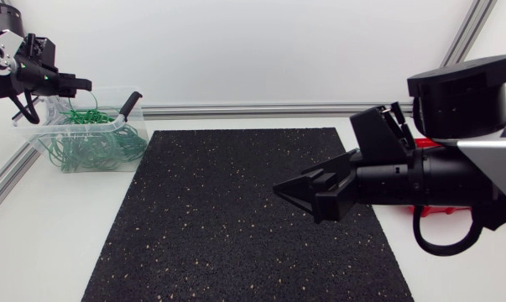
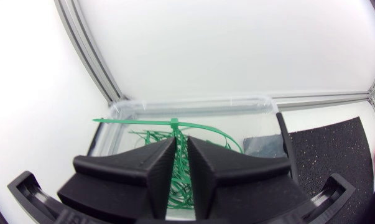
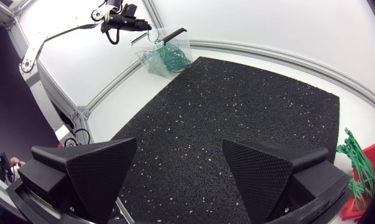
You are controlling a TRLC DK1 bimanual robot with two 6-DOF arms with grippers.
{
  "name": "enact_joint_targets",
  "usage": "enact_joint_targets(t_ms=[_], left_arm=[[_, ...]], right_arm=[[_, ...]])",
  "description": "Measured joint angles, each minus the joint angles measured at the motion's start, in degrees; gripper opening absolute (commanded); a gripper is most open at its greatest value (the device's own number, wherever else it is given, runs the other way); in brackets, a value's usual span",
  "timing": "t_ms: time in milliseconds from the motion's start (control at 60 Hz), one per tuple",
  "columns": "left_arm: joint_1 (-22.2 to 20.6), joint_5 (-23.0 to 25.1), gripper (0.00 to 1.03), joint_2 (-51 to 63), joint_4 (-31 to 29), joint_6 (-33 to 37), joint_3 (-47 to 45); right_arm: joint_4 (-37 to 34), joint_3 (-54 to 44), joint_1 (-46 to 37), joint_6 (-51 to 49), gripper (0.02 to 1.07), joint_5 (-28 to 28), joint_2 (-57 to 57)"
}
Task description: Take a green cable tie from the red box, thread the tail through the head to close it, then place it in the transparent bin on the left.
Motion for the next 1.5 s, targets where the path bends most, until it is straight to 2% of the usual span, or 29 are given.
enact_joint_targets(t_ms=[17,33,167,367,567,750,1033,1500], left_arm=[[-0.2,-0.2,1.0,0.5,-0.6,0.0,0.0],[-0.3,-0.4,1.0,0.7,-1.2,0.0,0.0],[-1.6,-1.0,1.0,-1.5,-1.5,0.0,-3.3],[-2.9,-1.9,1.0,-11.5,0.0,-0.7,-13.2],[-3.6,-2.8,1.0,-23.3,7.9,-2.3,-26.0],[-6.1,-0.4,1.0,-33.9,10.5,-3.5,-35.8],[-8.5,0.1,1.0,-46.8,11.0,-6.0,-46.4],[-8.5,0.1,1.0,-72.9,14.2,-6.1,-65.7]], right_arm=[[-0.4,-0.1,0.0,-0.2,1.02,0.3,-0.5],[-0.5,-0.2,0.0,-0.4,1.02,0.5,-0.8],[-0.6,-1.6,-2.0,-2.9,1.02,2.2,-3.9],[-0.8,-3.5,-8.9,-7.5,1.02,2.9,-6.4],[-0.8,-6.2,-15.6,-11.1,1.02,3.5,-10.3],[-2.6,-8.1,-19.7,-13.9,1.02,5.0,-16.4],[-3.3,-12.5,-29.2,-18.7,1.02,5.7,-25.9],[6.1,-25.9,-31.4,-17.0,1.02,12.7,-39.9]])
